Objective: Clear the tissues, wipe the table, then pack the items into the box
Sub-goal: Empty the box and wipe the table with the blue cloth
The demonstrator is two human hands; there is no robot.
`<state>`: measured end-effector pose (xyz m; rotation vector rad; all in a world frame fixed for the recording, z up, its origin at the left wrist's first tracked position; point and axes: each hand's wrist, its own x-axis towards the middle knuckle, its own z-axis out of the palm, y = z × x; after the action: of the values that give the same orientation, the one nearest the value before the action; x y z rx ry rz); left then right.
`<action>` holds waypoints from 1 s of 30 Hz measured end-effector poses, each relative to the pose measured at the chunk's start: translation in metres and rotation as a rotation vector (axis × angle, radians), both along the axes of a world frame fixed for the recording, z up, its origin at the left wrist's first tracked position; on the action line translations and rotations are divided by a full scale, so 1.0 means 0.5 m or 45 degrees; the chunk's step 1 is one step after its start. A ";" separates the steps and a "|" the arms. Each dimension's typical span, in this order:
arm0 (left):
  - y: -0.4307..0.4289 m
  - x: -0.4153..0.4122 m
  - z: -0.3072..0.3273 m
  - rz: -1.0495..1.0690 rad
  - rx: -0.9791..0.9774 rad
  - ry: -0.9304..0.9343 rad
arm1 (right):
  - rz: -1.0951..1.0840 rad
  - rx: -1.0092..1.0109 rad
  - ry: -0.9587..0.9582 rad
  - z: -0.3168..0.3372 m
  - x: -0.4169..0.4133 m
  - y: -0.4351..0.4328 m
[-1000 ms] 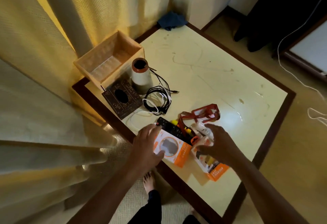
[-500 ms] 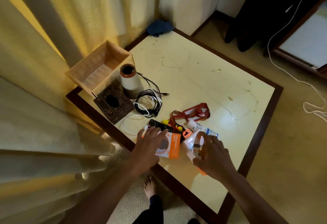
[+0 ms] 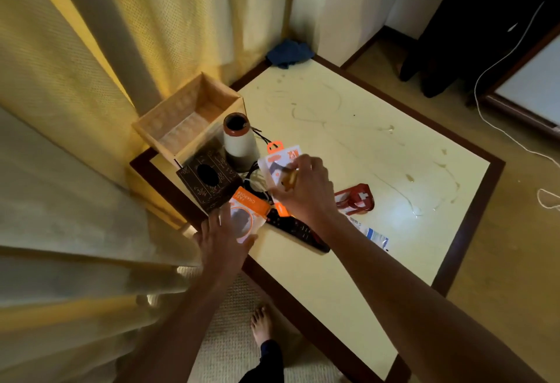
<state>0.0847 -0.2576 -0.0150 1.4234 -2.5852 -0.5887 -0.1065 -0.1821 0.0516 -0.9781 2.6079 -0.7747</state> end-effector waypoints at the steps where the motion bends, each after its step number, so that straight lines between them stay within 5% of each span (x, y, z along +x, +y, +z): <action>1: -0.001 -0.002 -0.005 0.005 0.008 -0.014 | -0.009 0.028 0.031 -0.005 -0.001 -0.028; 9: -0.035 0.004 -0.028 -0.087 0.039 0.062 | 0.193 0.072 -0.039 -0.070 -0.031 -0.079; 16: -0.043 0.021 -0.028 -0.188 0.015 0.164 | 0.046 -0.018 -0.154 -0.060 -0.084 0.102; 21: 0.007 -0.030 -0.007 -0.431 -0.101 0.305 | 0.029 0.350 -0.103 -0.103 -0.088 0.272; 23: 0.038 -0.069 -0.014 -0.655 -0.064 0.263 | 0.011 0.532 -0.066 -0.123 -0.079 0.310; 30: 0.076 -0.175 -0.058 -1.179 -0.210 -0.254 | 0.051 0.505 -0.002 -0.156 -0.099 0.333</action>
<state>-0.0028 -0.2196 -0.0439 0.1659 -3.2709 -0.2942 -0.1557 -0.0159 -0.0266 -0.9030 2.5872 -0.2300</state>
